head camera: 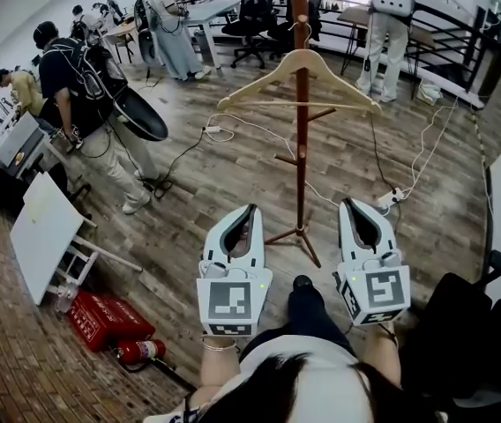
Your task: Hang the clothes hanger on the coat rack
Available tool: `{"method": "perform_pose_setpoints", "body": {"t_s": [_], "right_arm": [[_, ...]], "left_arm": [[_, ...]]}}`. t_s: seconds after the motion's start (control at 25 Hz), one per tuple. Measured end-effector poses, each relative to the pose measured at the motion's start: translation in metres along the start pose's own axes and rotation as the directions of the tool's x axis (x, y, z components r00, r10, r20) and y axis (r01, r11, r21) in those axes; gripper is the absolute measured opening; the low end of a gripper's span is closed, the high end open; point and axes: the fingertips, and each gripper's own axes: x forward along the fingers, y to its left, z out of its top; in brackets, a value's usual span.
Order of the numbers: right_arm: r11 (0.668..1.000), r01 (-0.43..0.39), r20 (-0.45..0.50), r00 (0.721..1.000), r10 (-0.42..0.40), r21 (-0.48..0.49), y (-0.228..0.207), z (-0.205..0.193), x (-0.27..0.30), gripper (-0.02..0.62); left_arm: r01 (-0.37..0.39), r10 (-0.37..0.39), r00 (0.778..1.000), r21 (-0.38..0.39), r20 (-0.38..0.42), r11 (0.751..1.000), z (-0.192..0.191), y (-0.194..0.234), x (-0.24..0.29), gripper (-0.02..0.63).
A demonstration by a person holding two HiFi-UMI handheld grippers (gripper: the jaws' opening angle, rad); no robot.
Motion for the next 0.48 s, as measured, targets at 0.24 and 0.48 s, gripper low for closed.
{"method": "perform_pose_setpoints", "body": {"t_s": [0.24,0.48], "right_arm": [[1.0,-0.002,0.005,1.0,0.002,0.023,0.007,0.001,-0.01,0.041],[0.999,0.009,0.0,1.0,-0.009,0.047,0.01,-0.003,-0.024,0.041]], "left_arm": [[-0.008,0.008,1.0,-0.009,0.003,1.0,-0.002,-0.001,-0.012,0.012],[-0.013,0.013,1.0,-0.02,0.008,1.0,-0.003,-0.006,-0.026,0.012]]}}
